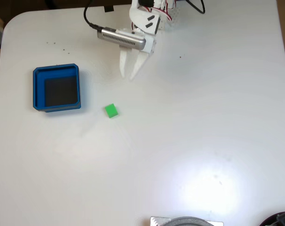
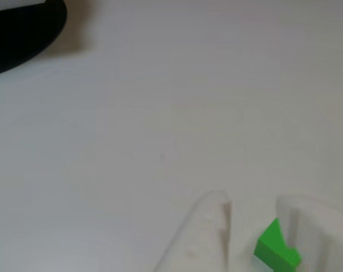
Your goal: Pick up green cube and drop it in the blue box
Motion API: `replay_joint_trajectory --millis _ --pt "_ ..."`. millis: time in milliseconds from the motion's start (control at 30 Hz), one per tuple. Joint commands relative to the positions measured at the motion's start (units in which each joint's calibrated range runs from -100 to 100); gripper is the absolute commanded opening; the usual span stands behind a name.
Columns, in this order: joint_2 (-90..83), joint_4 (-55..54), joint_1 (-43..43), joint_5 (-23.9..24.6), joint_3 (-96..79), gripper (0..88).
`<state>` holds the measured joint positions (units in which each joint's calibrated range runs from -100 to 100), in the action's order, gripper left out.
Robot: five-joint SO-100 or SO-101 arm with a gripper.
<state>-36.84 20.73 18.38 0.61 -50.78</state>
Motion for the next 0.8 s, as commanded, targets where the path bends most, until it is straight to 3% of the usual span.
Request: replay_joint_trajectory --millis 0,167,567,767 --pt "4.0 -0.5 0.2 -0.3 7.0 2.4" --pt "9.3 3.1 0.4 -0.3 11.7 2.4" --pt "25.0 29.9 0.4 0.1 39.3 2.4" --pt "33.8 33.3 1.2 0.2 48.0 2.4"
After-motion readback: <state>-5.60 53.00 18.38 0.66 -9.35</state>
